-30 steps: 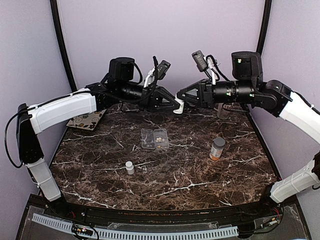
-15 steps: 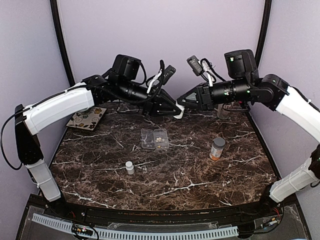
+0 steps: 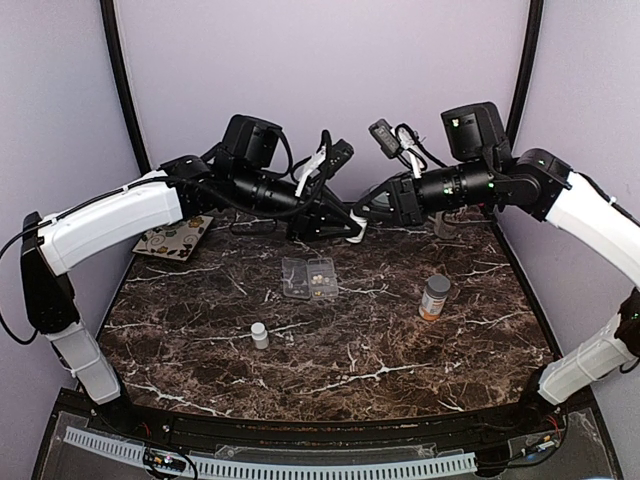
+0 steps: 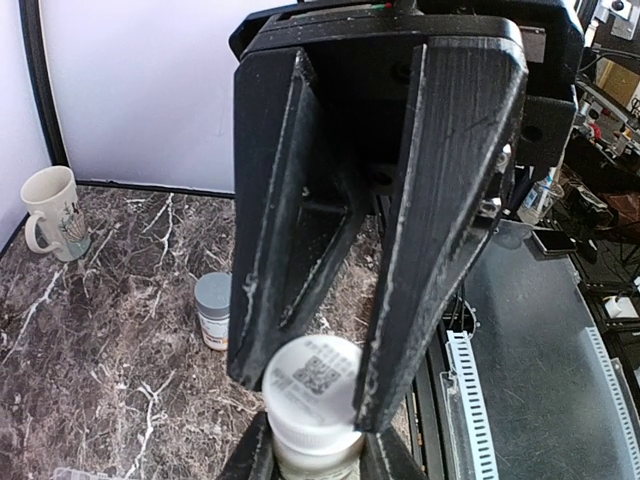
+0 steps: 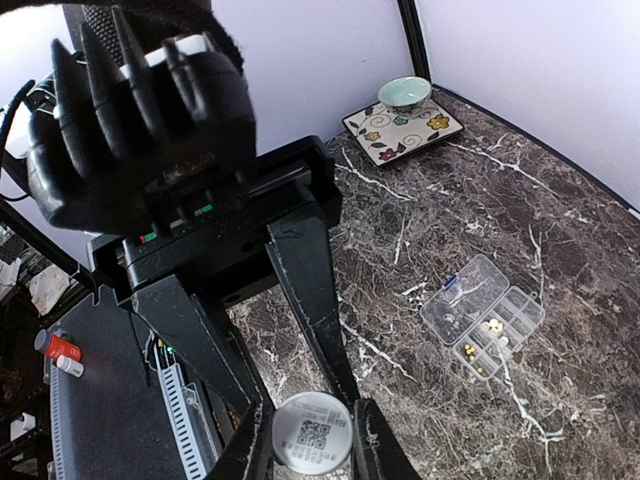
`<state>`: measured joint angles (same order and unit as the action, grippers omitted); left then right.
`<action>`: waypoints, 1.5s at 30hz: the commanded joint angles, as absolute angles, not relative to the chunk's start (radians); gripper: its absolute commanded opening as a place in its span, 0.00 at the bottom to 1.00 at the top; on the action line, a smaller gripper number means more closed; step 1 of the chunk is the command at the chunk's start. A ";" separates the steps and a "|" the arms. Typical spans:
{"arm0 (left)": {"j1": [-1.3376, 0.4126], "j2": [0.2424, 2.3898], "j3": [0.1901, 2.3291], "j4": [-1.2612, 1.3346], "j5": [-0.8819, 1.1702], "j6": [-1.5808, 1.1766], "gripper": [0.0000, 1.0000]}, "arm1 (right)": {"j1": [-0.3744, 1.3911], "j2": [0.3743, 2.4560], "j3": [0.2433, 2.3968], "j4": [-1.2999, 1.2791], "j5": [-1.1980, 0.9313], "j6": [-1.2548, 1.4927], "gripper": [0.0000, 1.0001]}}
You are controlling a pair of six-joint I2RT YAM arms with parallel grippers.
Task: Sort the pills into containers
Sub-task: Screw the lid of the pill bottle onto the pill bottle.
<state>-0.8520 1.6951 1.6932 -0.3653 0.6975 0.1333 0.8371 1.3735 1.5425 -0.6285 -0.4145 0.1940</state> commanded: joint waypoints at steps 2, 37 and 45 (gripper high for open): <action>-0.849 1.620 1.698 -0.044 0.610 0.106 0.00 | 0.886 1.375 1.487 -0.701 -0.521 0.209 0.10; -0.849 1.641 1.698 -0.046 0.607 0.093 0.00 | 0.882 1.311 1.477 -0.637 -0.372 0.199 0.45; -0.848 1.643 1.697 -0.048 0.605 0.090 0.00 | 0.877 1.293 1.467 -0.629 -0.337 0.203 0.48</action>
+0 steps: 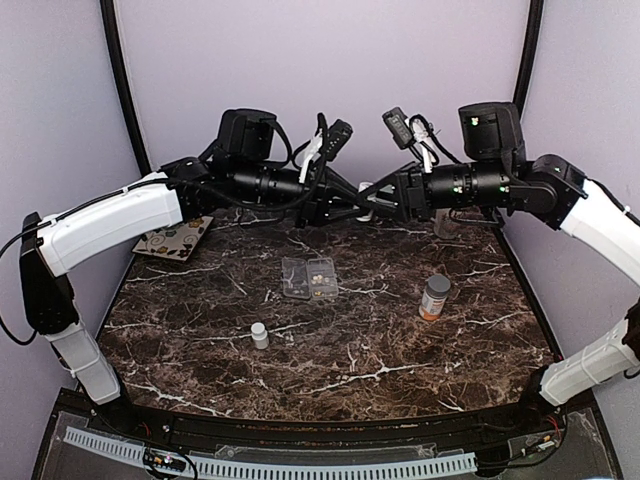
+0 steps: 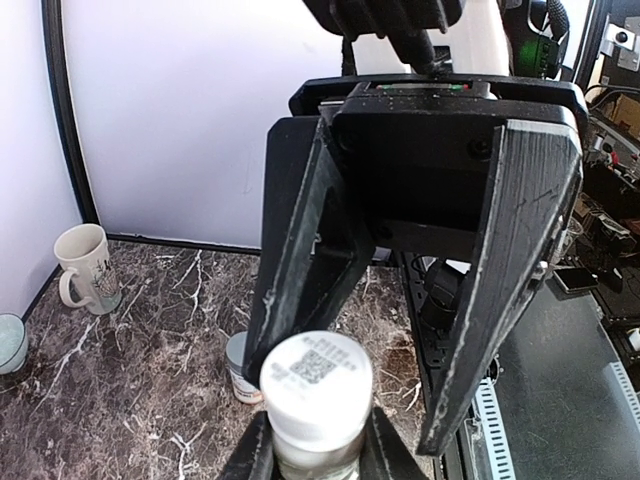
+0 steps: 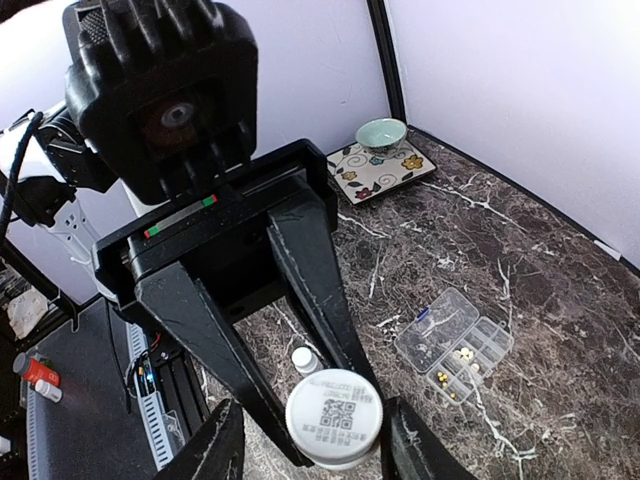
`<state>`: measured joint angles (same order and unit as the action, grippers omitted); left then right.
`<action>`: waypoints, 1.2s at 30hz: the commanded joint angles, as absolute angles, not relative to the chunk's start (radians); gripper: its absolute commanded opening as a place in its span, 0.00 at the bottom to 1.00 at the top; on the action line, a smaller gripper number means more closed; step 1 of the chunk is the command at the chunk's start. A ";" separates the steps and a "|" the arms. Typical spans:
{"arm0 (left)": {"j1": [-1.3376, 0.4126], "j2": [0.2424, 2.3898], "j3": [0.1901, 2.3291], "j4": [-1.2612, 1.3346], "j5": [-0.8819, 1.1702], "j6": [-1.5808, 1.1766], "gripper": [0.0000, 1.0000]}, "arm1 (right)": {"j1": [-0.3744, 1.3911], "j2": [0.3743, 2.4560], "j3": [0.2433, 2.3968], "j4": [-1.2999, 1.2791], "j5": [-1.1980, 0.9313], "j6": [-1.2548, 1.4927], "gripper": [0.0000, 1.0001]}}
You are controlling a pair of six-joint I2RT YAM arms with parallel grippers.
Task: Sort the pills into containers
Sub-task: Screw the lid of the pill bottle onto the pill bottle, then pass from the left arm to the right
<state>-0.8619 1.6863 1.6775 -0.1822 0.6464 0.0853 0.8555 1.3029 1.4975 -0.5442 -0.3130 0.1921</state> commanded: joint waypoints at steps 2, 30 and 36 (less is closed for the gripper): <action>-0.848 1.642 1.695 -0.049 0.603 0.089 0.00 | 0.875 1.288 1.465 -0.624 -0.327 0.205 0.48; -0.894 1.652 1.463 0.159 0.444 0.023 0.00 | 0.865 1.086 1.298 -0.585 0.087 0.282 0.49; -0.931 1.666 1.300 0.378 0.405 -0.006 0.00 | 0.866 1.009 1.218 -0.573 0.251 0.321 0.49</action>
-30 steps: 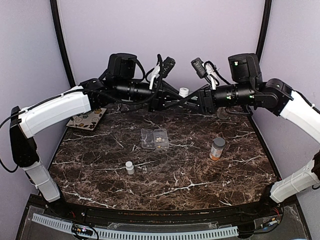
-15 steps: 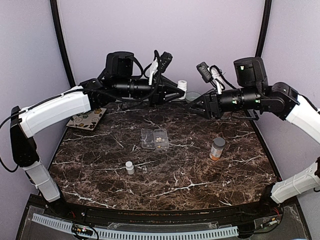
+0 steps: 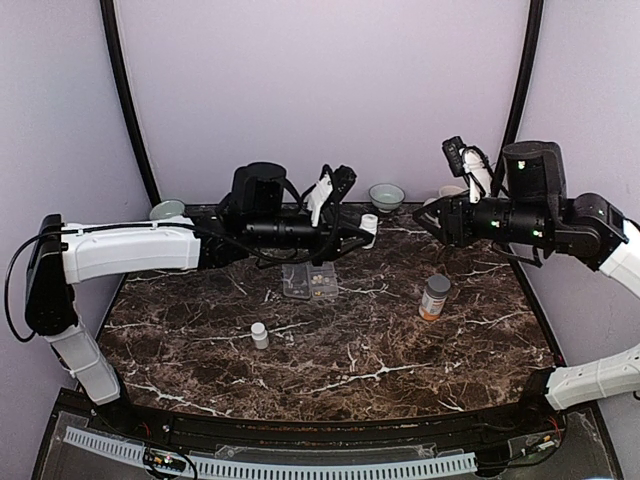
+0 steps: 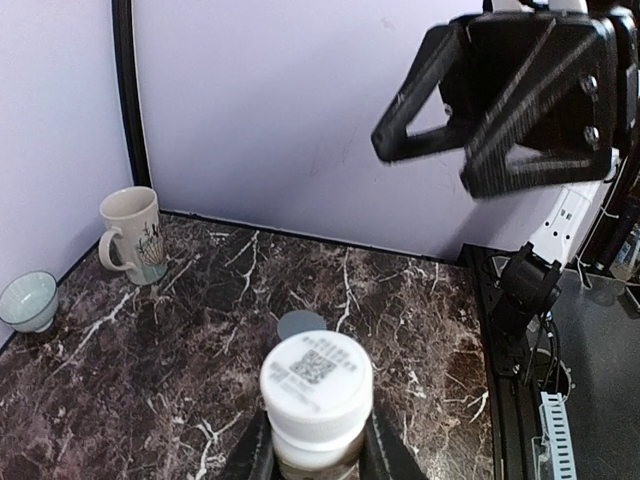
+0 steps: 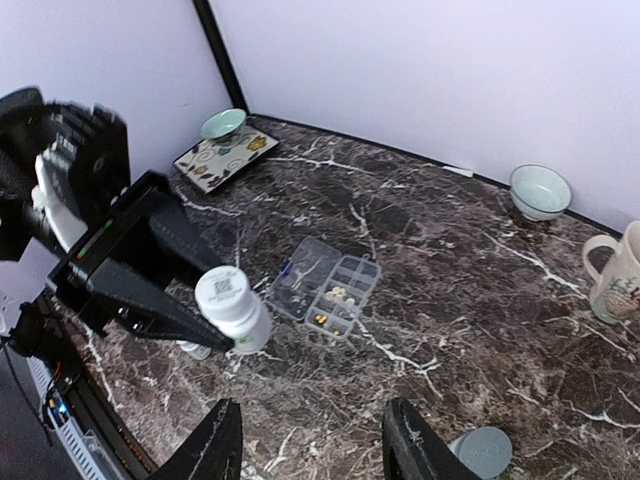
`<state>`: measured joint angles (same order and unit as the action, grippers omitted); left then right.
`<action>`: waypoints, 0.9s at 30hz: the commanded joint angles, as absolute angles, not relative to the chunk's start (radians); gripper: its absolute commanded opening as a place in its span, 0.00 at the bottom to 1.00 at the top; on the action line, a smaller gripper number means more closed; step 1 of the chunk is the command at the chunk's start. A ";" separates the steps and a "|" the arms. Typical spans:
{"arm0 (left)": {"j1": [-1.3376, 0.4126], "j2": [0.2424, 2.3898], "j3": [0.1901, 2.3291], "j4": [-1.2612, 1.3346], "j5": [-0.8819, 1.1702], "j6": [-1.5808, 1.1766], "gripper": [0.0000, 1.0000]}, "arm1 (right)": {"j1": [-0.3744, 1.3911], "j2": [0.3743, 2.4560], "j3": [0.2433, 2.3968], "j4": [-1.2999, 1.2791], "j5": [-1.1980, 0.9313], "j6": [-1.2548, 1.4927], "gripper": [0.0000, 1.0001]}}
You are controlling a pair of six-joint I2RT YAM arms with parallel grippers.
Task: Sort the pills into containers
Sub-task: Pass from the left arm to the right
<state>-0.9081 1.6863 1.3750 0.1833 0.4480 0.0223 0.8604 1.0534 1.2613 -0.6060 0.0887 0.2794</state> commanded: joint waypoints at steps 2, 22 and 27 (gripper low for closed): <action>-0.945 1.684 1.260 0.439 0.381 -0.005 0.00 | 0.867 0.997 1.196 -0.577 0.287 0.330 0.49; -1.012 2.064 1.119 0.982 0.254 -0.069 0.00 | 0.867 0.823 0.894 -0.474 0.434 0.379 0.49; -1.015 2.148 1.146 1.040 0.233 -0.069 0.00 | 0.867 0.790 0.854 -0.475 0.443 0.384 0.49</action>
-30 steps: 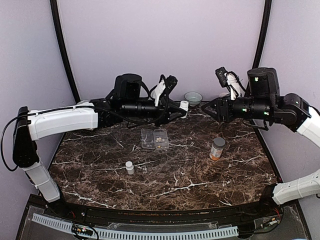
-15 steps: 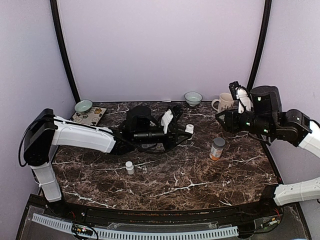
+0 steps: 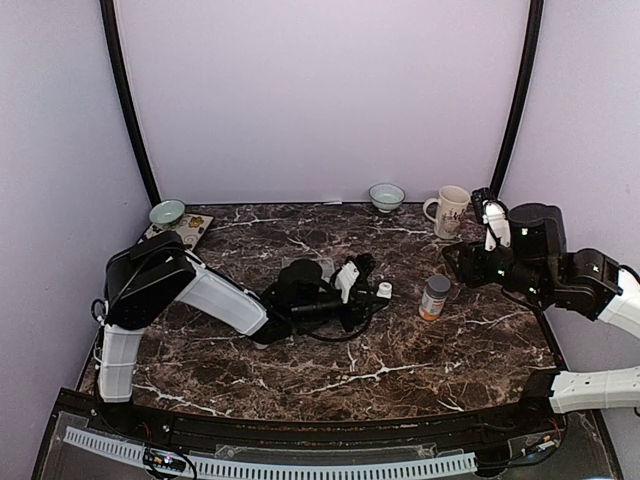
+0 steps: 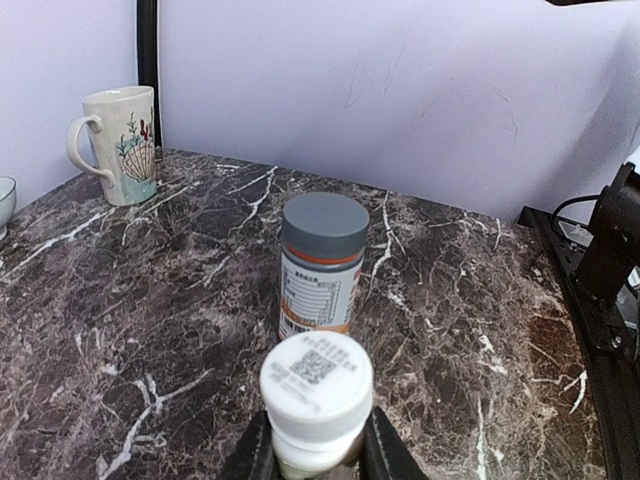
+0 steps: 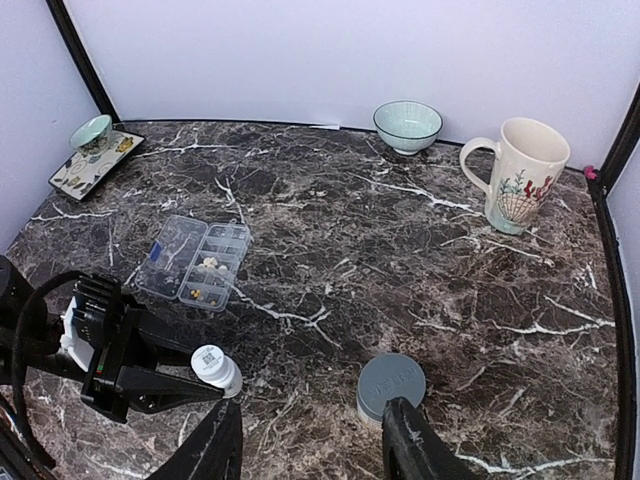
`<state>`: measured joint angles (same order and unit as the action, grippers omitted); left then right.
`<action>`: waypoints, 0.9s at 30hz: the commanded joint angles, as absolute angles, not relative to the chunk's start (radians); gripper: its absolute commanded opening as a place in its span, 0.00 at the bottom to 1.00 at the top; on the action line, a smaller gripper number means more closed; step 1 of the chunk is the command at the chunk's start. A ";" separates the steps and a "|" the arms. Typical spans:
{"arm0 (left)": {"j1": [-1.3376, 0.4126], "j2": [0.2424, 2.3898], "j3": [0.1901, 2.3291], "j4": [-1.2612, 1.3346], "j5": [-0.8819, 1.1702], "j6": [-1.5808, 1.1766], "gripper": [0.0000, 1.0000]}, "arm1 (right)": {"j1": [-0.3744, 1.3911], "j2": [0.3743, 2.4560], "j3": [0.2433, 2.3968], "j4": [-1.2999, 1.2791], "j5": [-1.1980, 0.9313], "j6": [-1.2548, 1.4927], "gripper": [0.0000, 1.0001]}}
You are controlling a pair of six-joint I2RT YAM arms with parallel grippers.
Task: Sort the pills into containers
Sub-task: Pass from the left arm to the right
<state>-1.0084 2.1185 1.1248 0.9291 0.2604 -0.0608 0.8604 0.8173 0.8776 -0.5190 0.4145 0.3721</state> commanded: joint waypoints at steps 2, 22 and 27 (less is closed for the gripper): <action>-1.018 2.165 1.158 1.049 0.219 -0.070 0.00 | 0.867 0.783 0.844 -0.478 0.445 0.382 0.49; -1.072 2.304 1.254 1.055 0.034 -0.100 0.00 | 0.866 0.803 0.829 -0.468 0.407 0.365 0.50; -1.075 2.314 1.257 1.052 0.021 -0.103 0.00 | 0.866 0.860 0.779 -0.421 0.359 0.383 0.50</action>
<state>-1.0679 2.3192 1.2301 1.0439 0.0425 -0.0929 0.8604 0.8272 0.8261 -0.4866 0.4038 0.3687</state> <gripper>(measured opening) 0.264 0.496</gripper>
